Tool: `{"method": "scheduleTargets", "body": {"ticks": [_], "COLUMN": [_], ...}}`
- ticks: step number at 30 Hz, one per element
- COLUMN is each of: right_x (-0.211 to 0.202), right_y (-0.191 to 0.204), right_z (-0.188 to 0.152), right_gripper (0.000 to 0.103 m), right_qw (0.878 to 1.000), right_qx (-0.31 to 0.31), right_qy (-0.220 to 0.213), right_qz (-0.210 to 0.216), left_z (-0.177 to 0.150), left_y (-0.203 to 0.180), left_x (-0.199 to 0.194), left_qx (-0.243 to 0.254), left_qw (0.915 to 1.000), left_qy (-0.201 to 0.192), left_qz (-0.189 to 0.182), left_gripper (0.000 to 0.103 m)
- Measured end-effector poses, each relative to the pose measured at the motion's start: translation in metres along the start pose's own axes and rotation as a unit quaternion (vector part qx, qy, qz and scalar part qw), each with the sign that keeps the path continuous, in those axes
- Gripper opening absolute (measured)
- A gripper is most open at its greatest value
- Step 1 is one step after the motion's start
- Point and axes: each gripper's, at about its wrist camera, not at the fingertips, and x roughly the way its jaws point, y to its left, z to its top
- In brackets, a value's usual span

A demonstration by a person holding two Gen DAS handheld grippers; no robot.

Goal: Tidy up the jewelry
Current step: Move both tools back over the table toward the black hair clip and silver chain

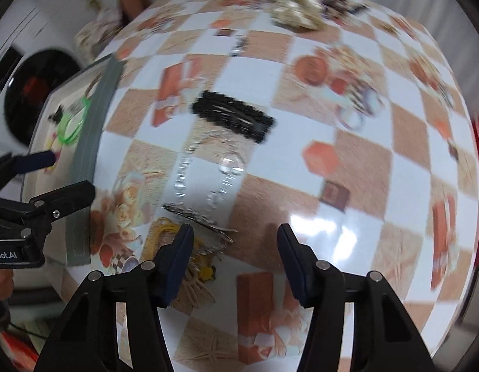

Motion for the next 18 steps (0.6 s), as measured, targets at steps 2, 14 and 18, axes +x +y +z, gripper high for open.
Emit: {"method": "scheduleTargets", "body": {"ticks": [2,14,18], "right_x": [0.004,0.020,0.018], "right_y": [0.007,0.008,-0.005], "right_z": [0.004,0.014,0.012], "right_gripper": [0.059,0.025,0.014], "right_qw": [1.000,0.999,1.000], "right_qx": [-0.029,-0.052,-0.020], "right_qy": [0.004,0.009,0.006], "right_qz": [0.007,0.010,0.017], "left_z": [-0.002,-0.010,-0.008], "left_y": [0.000,-0.012,-0.024], "left_x": [-0.001,0.004,0.006], "left_qx": [0.000,0.006,0.020], "left_qw": [1.0000,0.9994,0.9987], "left_qy": [0.000,0.018,0.017], "left_qz": [-0.004,-0.031,-0.043], "left_gripper": [0.103,0.094,0.094]}}
